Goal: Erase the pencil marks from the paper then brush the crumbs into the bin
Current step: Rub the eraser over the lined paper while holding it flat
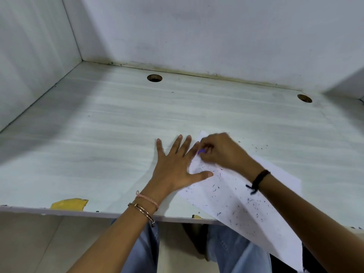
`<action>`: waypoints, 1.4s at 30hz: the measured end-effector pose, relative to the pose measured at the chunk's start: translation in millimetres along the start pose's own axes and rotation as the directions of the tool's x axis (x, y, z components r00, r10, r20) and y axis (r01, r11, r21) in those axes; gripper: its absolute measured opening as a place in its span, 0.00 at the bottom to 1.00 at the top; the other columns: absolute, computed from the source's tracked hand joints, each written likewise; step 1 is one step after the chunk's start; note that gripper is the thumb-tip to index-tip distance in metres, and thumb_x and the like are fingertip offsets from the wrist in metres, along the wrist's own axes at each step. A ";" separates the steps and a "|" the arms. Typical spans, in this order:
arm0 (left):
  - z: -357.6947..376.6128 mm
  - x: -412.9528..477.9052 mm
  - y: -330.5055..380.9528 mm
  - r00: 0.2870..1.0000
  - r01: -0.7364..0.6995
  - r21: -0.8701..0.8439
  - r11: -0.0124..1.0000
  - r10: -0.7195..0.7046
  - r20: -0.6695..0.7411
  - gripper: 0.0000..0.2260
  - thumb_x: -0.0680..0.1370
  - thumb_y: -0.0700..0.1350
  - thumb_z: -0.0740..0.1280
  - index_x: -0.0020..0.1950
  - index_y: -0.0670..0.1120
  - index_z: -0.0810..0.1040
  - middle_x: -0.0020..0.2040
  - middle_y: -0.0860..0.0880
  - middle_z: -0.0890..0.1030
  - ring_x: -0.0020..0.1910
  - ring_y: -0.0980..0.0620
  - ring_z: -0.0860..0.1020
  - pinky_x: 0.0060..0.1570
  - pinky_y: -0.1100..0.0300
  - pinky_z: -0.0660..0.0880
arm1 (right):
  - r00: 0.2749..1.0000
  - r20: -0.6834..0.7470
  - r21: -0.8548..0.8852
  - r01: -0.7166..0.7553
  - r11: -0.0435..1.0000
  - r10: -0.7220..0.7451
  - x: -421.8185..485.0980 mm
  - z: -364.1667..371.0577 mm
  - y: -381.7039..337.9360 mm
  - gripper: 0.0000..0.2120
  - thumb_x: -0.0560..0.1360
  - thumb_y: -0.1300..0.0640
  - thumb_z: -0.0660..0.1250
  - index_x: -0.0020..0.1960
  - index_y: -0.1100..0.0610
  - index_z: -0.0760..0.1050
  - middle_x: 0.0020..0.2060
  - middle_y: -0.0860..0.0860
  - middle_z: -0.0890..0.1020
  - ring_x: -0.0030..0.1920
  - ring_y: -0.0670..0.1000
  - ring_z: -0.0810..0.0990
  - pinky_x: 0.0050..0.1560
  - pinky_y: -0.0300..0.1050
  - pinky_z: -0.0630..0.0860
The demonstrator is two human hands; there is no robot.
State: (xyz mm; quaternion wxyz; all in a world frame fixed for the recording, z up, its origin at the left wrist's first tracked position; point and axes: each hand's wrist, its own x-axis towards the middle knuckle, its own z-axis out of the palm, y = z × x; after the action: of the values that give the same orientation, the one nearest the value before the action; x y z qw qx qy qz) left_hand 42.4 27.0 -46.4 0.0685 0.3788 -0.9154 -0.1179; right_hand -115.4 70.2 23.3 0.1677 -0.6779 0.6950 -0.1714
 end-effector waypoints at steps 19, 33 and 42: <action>4.3 31.7 6.3 0.999 -0.013 -0.009 1.000 0.012 -0.035 0.40 0.72 0.75 0.46 0.79 0.56 0.48 0.80 0.52 0.43 0.78 0.55 0.38 0.69 0.31 0.34 | 0.897 -0.232 0.413 -0.258 0.873 0.375 9.6 -13.5 57.6 0.01 0.71 0.58 0.71 0.41 0.55 0.81 0.30 0.47 0.80 0.29 0.43 0.77 0.39 0.40 0.74; 7.3 33.4 5.2 0.999 -0.013 0.008 1.000 0.013 -0.030 0.42 0.70 0.76 0.43 0.79 0.57 0.45 0.80 0.51 0.42 0.78 0.54 0.38 0.68 0.31 0.33 | 0.996 -0.053 0.076 -0.064 0.995 0.069 6.8 -0.6 20.7 0.04 0.69 0.64 0.68 0.40 0.57 0.81 0.35 0.50 0.81 0.33 0.44 0.76 0.35 0.32 0.71; 6.4 33.6 5.9 1.000 -0.018 -0.004 1.000 0.018 -0.024 0.41 0.71 0.76 0.43 0.79 0.57 0.44 0.80 0.51 0.41 0.78 0.53 0.38 0.68 0.31 0.33 | 0.996 0.026 0.049 -0.090 0.995 0.089 18.6 -6.2 18.8 0.03 0.68 0.63 0.68 0.39 0.58 0.80 0.35 0.52 0.82 0.33 0.48 0.77 0.36 0.42 0.74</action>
State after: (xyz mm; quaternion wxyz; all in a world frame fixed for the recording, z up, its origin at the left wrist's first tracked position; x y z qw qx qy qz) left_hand 13.4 8.2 -49.7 0.0814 0.3717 -0.9177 -0.1145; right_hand -135.3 52.0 20.0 0.2003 -0.6437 0.7181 -0.1729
